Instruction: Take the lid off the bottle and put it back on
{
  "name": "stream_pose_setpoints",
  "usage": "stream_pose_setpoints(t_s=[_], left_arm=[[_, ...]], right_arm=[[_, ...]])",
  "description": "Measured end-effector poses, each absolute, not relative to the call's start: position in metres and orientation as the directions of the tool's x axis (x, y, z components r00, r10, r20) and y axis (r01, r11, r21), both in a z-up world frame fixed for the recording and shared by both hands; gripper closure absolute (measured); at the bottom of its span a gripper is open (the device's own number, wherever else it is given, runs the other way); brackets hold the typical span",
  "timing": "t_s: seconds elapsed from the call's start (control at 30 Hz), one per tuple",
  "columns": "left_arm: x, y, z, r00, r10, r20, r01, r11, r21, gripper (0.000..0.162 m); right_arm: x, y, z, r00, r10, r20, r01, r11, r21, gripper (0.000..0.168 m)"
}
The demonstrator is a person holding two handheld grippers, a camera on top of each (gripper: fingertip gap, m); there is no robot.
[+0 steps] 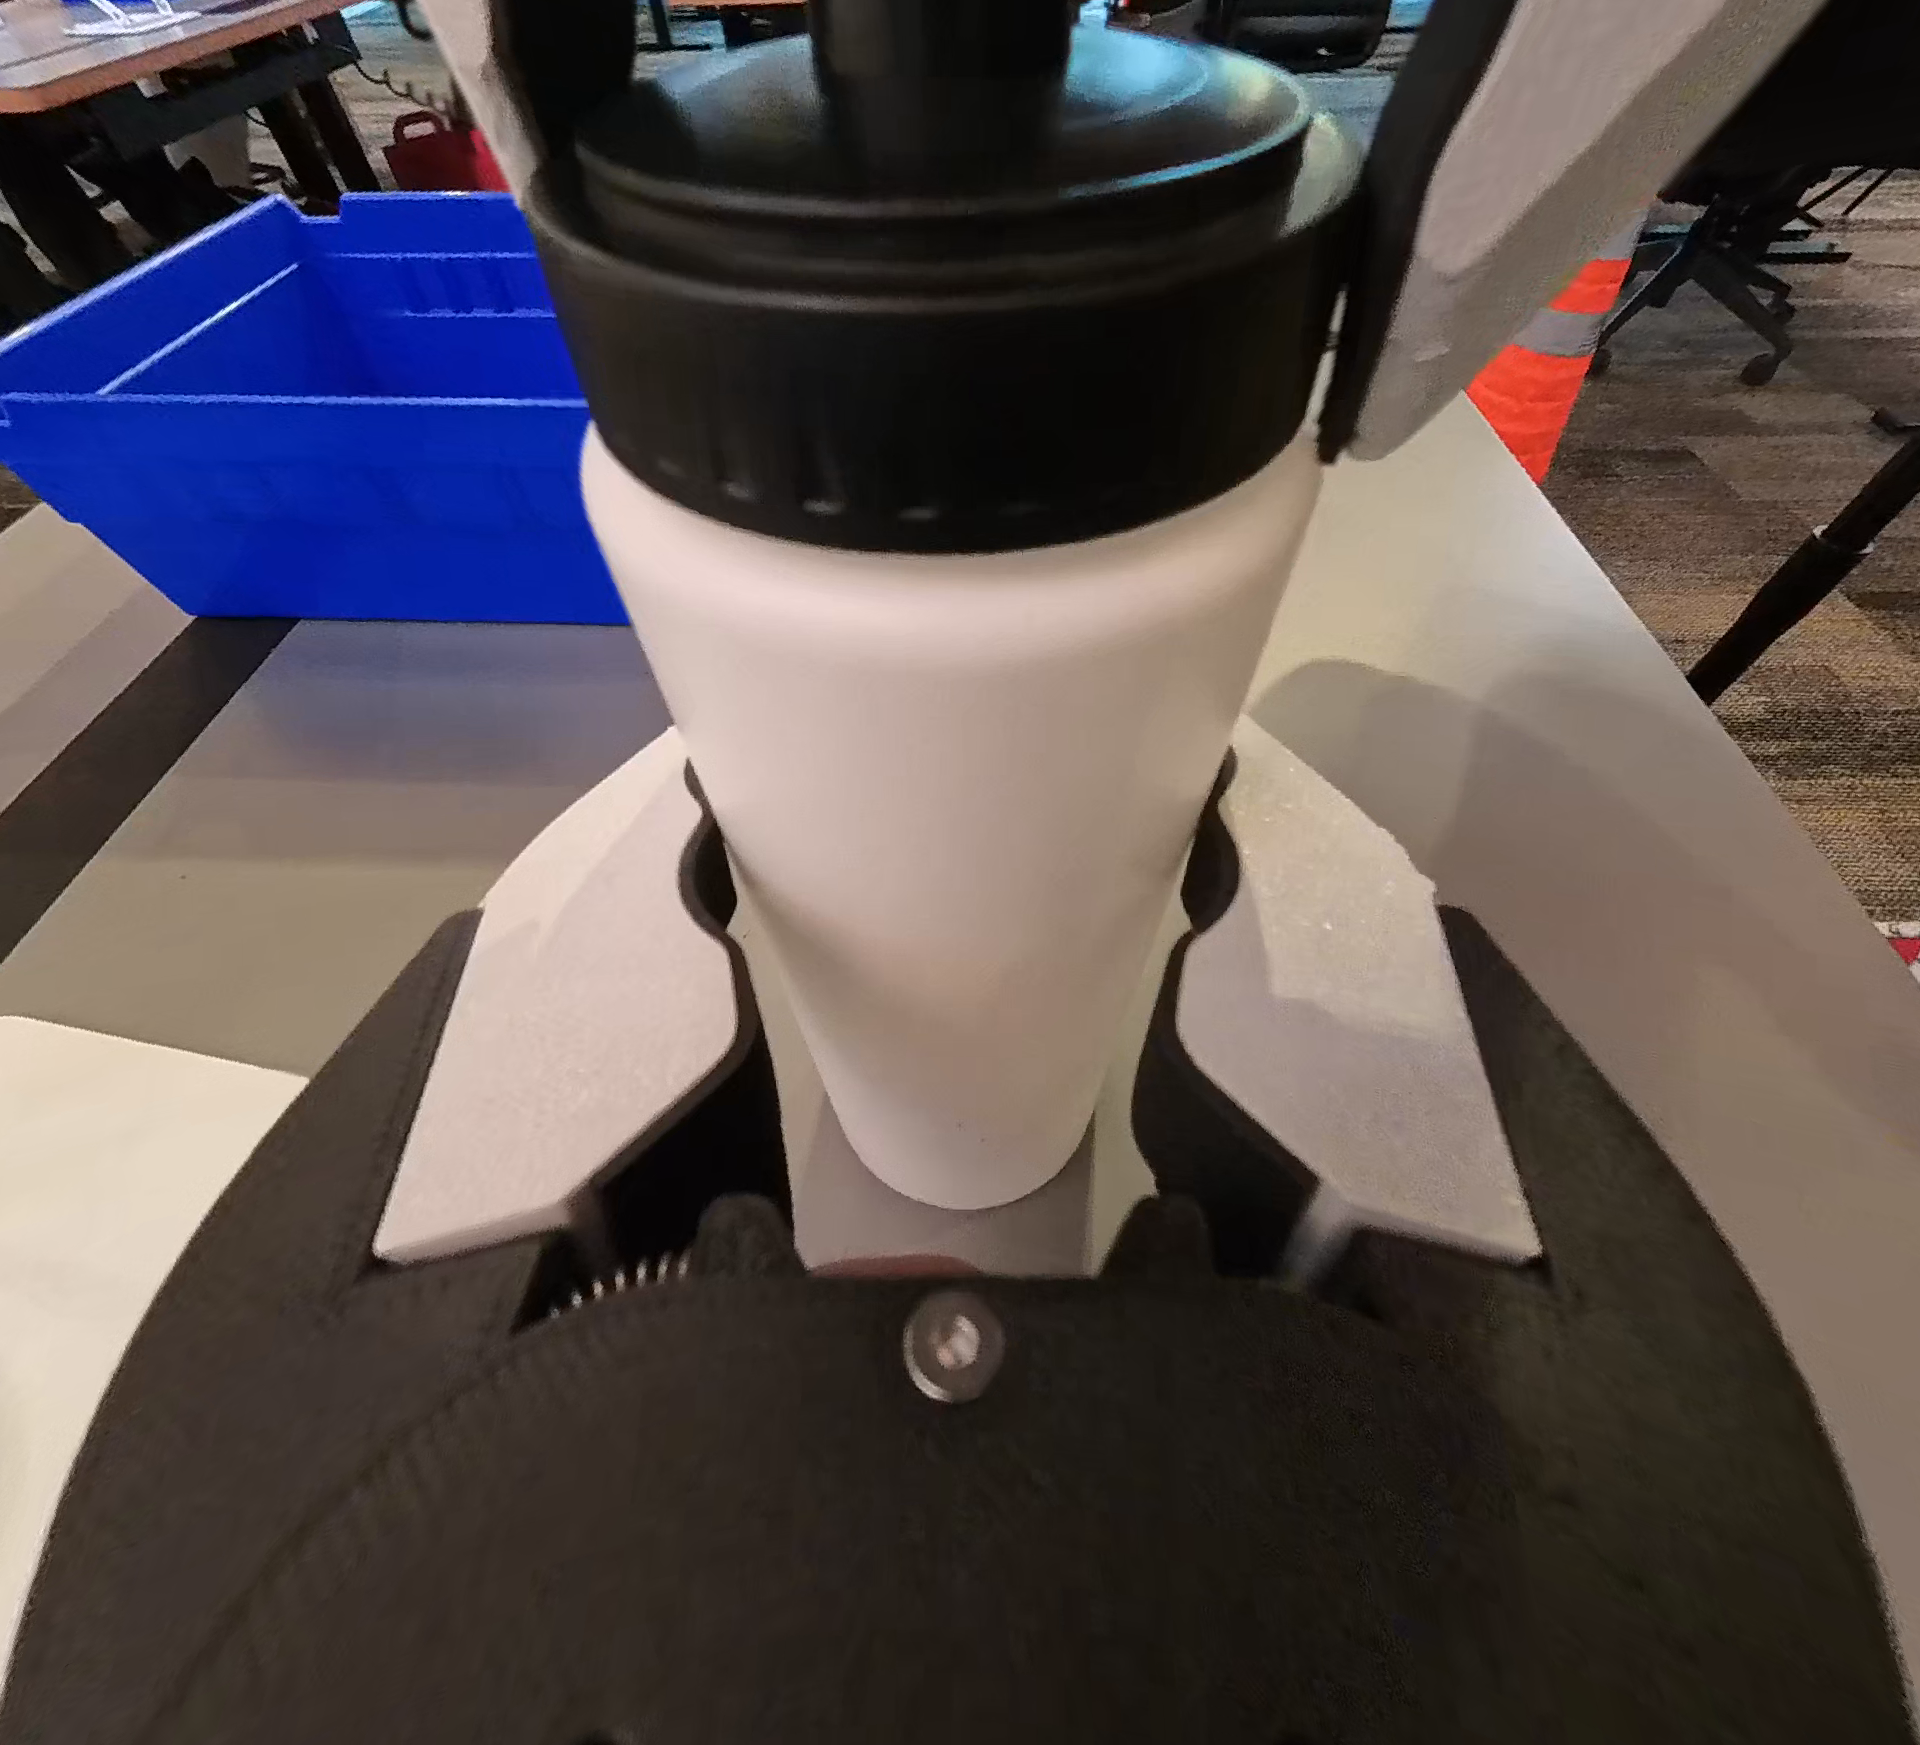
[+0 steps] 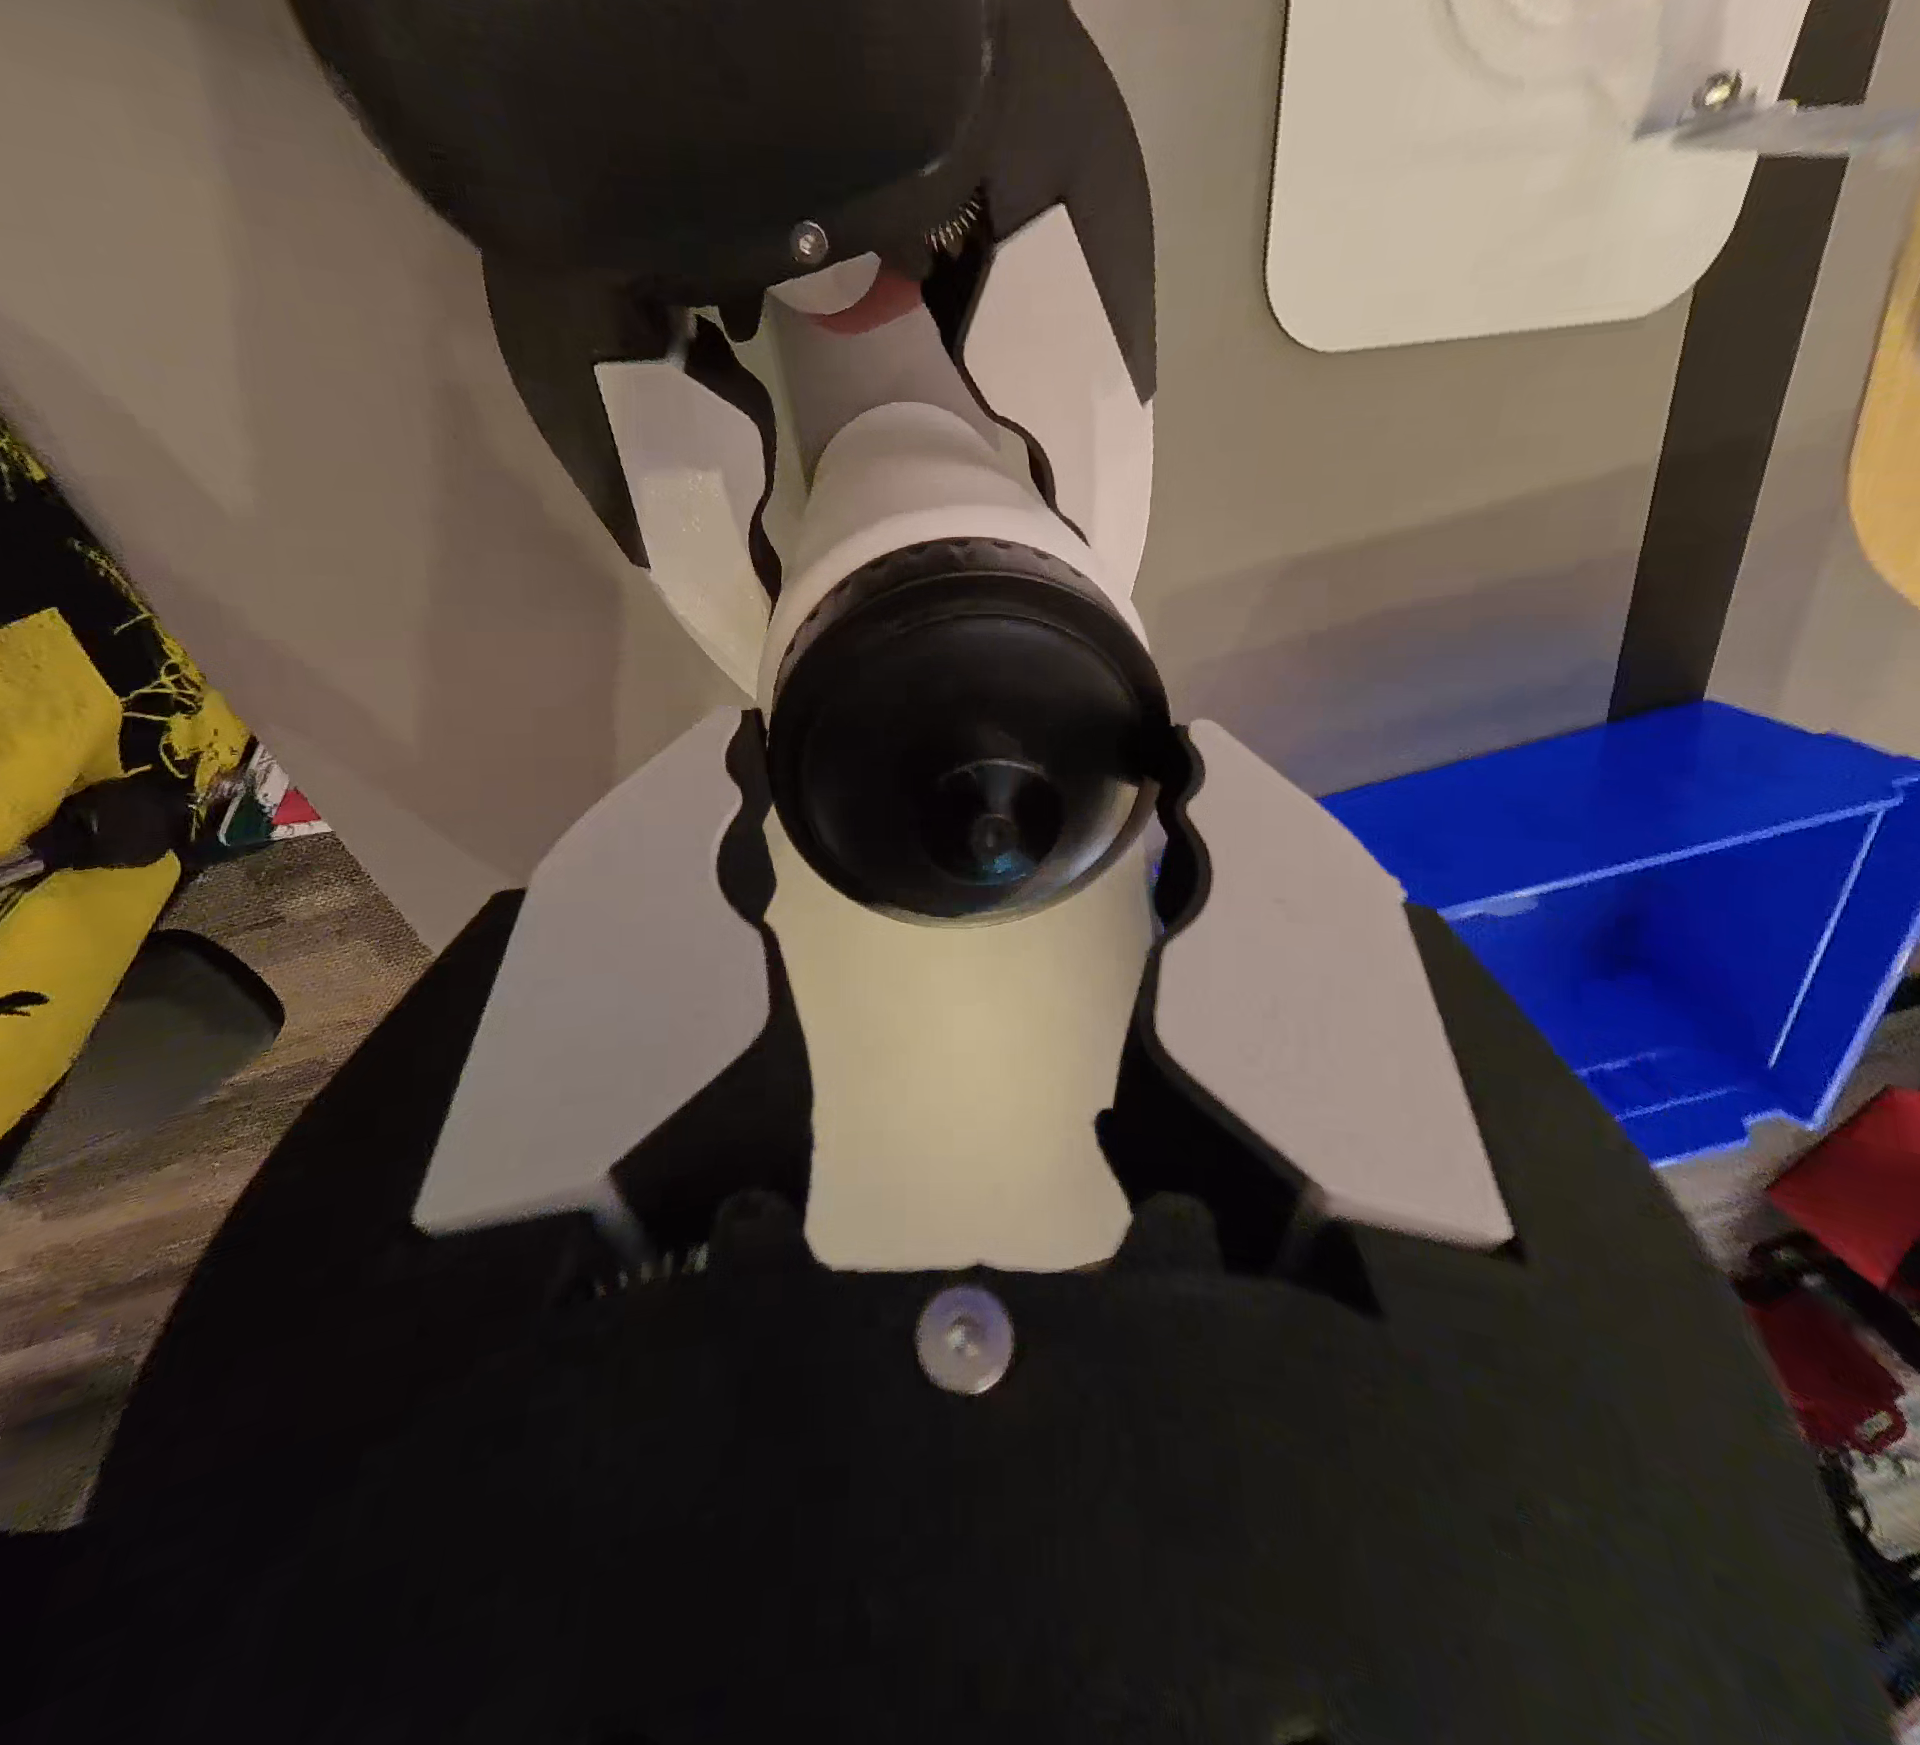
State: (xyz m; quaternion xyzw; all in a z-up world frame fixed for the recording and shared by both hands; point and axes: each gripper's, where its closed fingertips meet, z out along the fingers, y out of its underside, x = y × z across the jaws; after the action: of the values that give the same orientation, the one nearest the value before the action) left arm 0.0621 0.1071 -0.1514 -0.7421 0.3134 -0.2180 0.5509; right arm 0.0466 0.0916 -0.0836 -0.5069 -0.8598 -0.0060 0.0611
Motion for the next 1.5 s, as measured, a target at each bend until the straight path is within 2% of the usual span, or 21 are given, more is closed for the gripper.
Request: stream_pose_setpoints(t_s=[0.1, 0.13, 0.17, 0.27, 0.33, 0.37, 0.43, 0.53, 0.63, 0.73, 0.8, 0.87, 1.0, 1.1, 1.2, 1.27, 1.37, 1.4, 1.43, 1.47, 1.5], left_arm=[[0.063, 0.107, -0.151, 0.707, -0.706, -0.022, -0.227, -0.196, -0.954, 0.076], [0.063, 0.107, -0.151, 0.707, -0.707, -0.022, -0.226, -0.196, -0.954, 0.076], [0.063, 0.107, -0.151, 0.707, -0.706, -0.023, -0.227, -0.196, -0.954, 0.076], [0.064, 0.107, -0.151, 0.707, -0.707, -0.022, -0.225, -0.196, -0.955, 0.076], [0.064, 0.107, -0.151, 0.708, -0.706, -0.021, -0.225, -0.196, -0.954, 0.076], [0.063, 0.107, -0.151, 0.708, -0.706, -0.020, -0.223, -0.197, -0.955, 0.076], [0.063, 0.107, -0.151, 0.707, -0.707, -0.016, -0.219, -0.197, -0.956, 0.076], [0.063, 0.106, -0.151, 0.706, -0.708, -0.016, -0.220, -0.198, -0.955, 0.076], [0.065, 0.106, -0.151, 0.703, -0.711, -0.021, -0.226, -0.196, -0.954, 0.076], [0.065, 0.106, -0.151, 0.702, -0.712, -0.020, -0.225, -0.196, -0.955, 0.076], [0.065, 0.105, -0.151, 0.702, -0.712, -0.019, -0.224, -0.195, -0.955, 0.076], [0.066, 0.106, -0.151, 0.702, -0.712, -0.020, -0.224, -0.194, -0.955, 0.076], [0.067, 0.106, -0.151, 0.701, -0.713, -0.020, -0.223, -0.193, -0.955, 0.076], [0.067, 0.107, -0.151, 0.699, -0.715, -0.019, -0.223, -0.192, -0.956, 0.076], [0.069, 0.106, -0.151, 0.696, -0.718, -0.022, -0.229, -0.192, -0.954, 0.076], [0.069, 0.106, -0.151, 0.696, -0.718, -0.022, -0.228, -0.192, -0.955, 0.076], [0.070, 0.106, -0.151, 0.696, -0.718, -0.023, -0.229, -0.191, -0.955, 0.076], [0.069, 0.106, -0.151, 0.696, -0.718, -0.022, -0.229, -0.192, -0.955, 0.076], [0.069, 0.106, -0.151, 0.695, -0.718, -0.021, -0.227, -0.191, -0.955, 0.076], [0.069, 0.106, -0.151, 0.695, -0.718, -0.021, -0.226, -0.191, -0.955, 0.076], [0.069, 0.106, -0.151, 0.695, -0.718, -0.021, -0.226, -0.191, -0.955, 0.076]], right_arm=[[0.049, 0.091, -0.084, -0.553, 0.827, 0.105, 0.829, 0.558, -0.029, 0.091], [0.048, 0.092, -0.084, -0.590, 0.800, 0.110, 0.802, 0.597, -0.034, 0.076], [0.046, 0.093, -0.083, -0.627, 0.769, 0.123, 0.772, 0.635, -0.035, 0.069], [0.045, 0.092, -0.082, -0.730, 0.672, 0.126, 0.672, 0.739, -0.046, 0.074], [0.045, 0.090, -0.083, -0.754, 0.649, 0.098, 0.648, 0.760, -0.051, 0.095], [0.045, 0.090, -0.084, -0.753, 0.651, 0.092, 0.649, 0.759, -0.057, 0.095], [0.044, 0.089, -0.084, -0.713, 0.697, 0.084, 0.692, 0.718, -0.076, 0.095], [0.038, 0.085, -0.083, -0.535, 0.844, 0.044, 0.834, 0.536, -0.134, 0.097], [0.038, 0.084, -0.082, -0.479, 0.877, 0.043, 0.863, 0.479, -0.160, 0.098], [0.039, 0.084, -0.082, -0.573, 0.817, 0.067, 0.805, 0.576, -0.142, 0.096], [0.037, 0.089, -0.079, -0.625, 0.772, 0.120, 0.761, 0.636, -0.130, 0.081], [0.035, 0.090, -0.075, -0.685, 0.712, 0.152, 0.703, 0.701, -0.120, 0.078], [0.046, 0.086, -0.080, -0.758, 0.646, 0.083, 0.642, 0.763, -0.076, 0.097], [0.046, 0.086, -0.081, -0.708, 0.702, 0.079, 0.696, 0.713, -0.088, 0.097], [0.040, 0.083, -0.079, -0.521, 0.854, 0.019, 0.844, 0.518, -0.141, 0.101], [0.037, 0.083, -0.079, -0.448, 0.894, 0.014, 0.882, 0.445, -0.159, 0.104], [0.038, 0.082, -0.079, -0.454, 0.891, 0.027, 0.879, 0.452, -0.152, 0.104], [0.039, 0.080, -0.079, -0.493, 0.870, 0.024, 0.859, 0.491, -0.144, 0.097], [0.040, 0.081, -0.079, -0.530, 0.847, 0.039, 0.837, 0.529, -0.138, 0.076], [0.040, 0.085, -0.079, -0.565, 0.821, 0.081, 0.811, 0.571, -0.129, 0.064], [0.041, 0.089, -0.078, -0.599, 0.793, 0.115, 0.784, 0.609, -0.116, 0.061]])
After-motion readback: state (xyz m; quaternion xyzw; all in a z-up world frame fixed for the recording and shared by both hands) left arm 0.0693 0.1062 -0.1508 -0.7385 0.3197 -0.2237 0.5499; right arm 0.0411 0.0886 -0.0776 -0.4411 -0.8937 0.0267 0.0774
